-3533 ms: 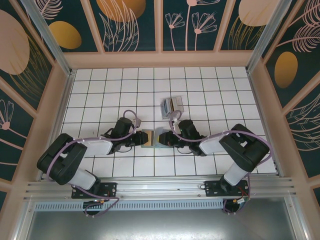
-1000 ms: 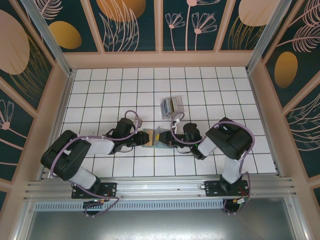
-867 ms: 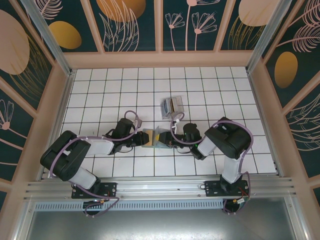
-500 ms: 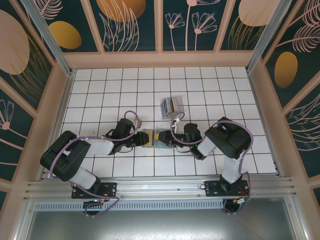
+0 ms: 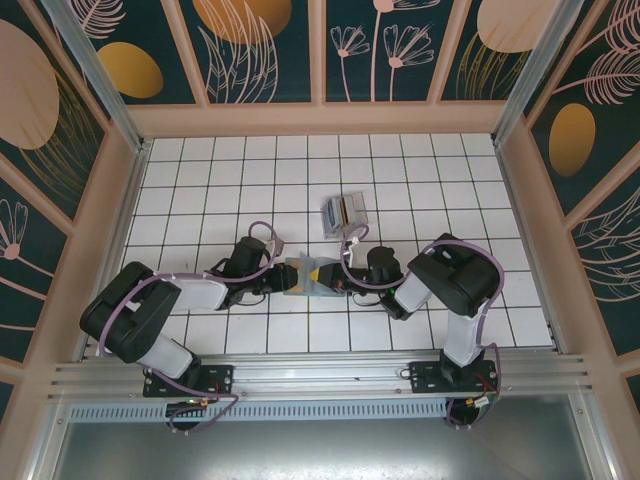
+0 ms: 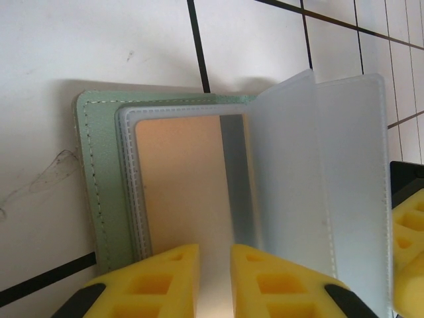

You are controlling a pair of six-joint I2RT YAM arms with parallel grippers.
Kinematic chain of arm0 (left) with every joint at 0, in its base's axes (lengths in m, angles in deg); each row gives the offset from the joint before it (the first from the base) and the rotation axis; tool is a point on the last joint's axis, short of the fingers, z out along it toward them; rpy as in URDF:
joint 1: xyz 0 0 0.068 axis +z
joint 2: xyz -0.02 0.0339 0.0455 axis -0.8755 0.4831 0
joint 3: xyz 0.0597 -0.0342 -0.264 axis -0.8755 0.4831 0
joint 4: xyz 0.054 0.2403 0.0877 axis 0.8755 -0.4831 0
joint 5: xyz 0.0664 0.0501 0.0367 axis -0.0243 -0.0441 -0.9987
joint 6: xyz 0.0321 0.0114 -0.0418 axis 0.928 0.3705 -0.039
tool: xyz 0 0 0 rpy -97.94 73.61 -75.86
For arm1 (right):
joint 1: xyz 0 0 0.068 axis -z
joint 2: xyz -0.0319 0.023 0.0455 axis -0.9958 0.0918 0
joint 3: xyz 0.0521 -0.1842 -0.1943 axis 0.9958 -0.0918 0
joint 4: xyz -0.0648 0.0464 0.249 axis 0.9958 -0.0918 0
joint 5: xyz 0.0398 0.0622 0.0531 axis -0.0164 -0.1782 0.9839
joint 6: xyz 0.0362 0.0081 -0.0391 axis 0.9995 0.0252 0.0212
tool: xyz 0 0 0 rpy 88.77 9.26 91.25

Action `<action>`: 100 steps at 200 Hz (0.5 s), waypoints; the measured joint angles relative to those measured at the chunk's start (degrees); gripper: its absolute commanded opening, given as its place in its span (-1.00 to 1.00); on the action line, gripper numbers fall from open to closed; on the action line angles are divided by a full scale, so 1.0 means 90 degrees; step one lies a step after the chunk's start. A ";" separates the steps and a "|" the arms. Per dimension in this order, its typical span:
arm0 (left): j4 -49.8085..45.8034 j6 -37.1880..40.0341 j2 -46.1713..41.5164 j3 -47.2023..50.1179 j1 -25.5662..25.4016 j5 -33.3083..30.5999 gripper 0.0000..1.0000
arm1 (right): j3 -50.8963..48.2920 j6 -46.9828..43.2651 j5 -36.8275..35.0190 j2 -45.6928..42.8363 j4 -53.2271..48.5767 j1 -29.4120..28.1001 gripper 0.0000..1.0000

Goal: Put the credit cards into the card holder
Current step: Flip over the card slot on the card holder.

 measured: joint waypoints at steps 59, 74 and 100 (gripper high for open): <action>-0.0437 0.0068 -0.0359 -0.0051 -0.0017 -0.0459 -0.15 | -0.0053 -0.0335 -0.0374 -0.0471 -0.1076 0.0010 -1.00; -0.0668 0.0087 -0.0578 -0.0051 -0.0017 -0.0714 -0.03 | -0.0053 -0.0554 -0.0529 -0.0867 -0.1564 0.0010 -1.00; -0.0959 0.0104 -0.1005 -0.0051 -0.0017 -0.1166 0.21 | -0.0051 -0.0874 -0.0755 -0.1328 -0.2222 0.0010 -1.00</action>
